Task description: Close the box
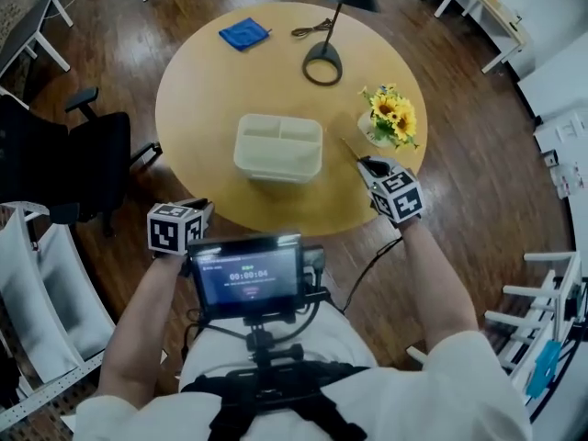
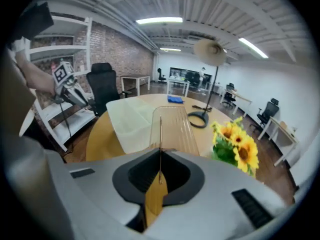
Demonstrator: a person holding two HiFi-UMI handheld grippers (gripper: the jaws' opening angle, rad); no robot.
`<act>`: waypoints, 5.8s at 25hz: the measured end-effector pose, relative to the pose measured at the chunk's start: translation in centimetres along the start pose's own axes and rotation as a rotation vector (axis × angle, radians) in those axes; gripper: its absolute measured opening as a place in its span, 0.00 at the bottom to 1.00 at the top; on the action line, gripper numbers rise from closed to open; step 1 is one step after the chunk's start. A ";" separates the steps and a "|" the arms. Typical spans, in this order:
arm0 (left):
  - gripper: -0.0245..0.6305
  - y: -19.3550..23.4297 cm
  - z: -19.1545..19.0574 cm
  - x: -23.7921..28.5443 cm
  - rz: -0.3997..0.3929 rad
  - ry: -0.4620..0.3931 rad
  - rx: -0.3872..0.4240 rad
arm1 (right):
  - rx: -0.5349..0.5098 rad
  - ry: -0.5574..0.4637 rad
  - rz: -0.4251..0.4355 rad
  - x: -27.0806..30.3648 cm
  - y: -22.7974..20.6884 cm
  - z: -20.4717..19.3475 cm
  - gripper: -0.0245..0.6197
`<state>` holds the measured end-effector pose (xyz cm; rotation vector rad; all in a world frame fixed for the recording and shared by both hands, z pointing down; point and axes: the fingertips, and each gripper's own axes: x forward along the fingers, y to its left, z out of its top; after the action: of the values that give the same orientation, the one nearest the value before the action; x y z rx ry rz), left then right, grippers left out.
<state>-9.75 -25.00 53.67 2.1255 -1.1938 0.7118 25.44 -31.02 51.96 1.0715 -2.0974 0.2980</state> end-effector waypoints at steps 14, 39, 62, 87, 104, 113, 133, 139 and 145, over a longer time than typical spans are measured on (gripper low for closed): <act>0.14 1.7 1.1 0.3 -0.043 -0.013 0.040 | -0.537 0.035 0.405 3.7 11.9 9.0 0.05; 0.14 2.1 0.2 1.3 -0.055 0.021 0.005 | -0.541 0.120 0.506 8.5 14.4 7.7 0.05; 0.14 2.2 0.2 1.7 -0.067 0.020 0.007 | -0.525 0.151 0.527 8.6 14.3 7.5 0.05; 0.14 2.2 -0.4 1.4 -0.070 0.018 -0.004 | -0.543 0.192 0.540 8.2 14.2 6.9 0.09; 0.14 1.9 0.0 -2.5 -0.129 -0.035 0.093 | -0.179 -0.002 0.146 0.3 12.3 7.6 0.15; 0.14 1.3 -1.2 -2.6 -0.156 -0.071 0.154 | 0.322 -0.125 -0.051 -5.9 17.7 0.3 0.17; 0.14 -12.0 -18.6 -17.8 0.026 -0.128 0.075 | 0.419 -0.211 -0.005 -22.7 29.7 -15.8 0.33; 0.14 -15.1 -20.8 -21.7 0.062 -0.161 0.105 | 0.409 -0.233 -0.009 -26.7 32.4 -18.5 0.33; 0.14 -15.5 -21.3 -22.7 0.059 -0.159 0.105 | 0.387 -0.235 -0.026 -27.7 32.8 -17.9 0.33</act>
<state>-9.90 9.40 48.82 2.2777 -1.3349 0.6540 19.49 14.98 48.70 1.4151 -2.2872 0.6100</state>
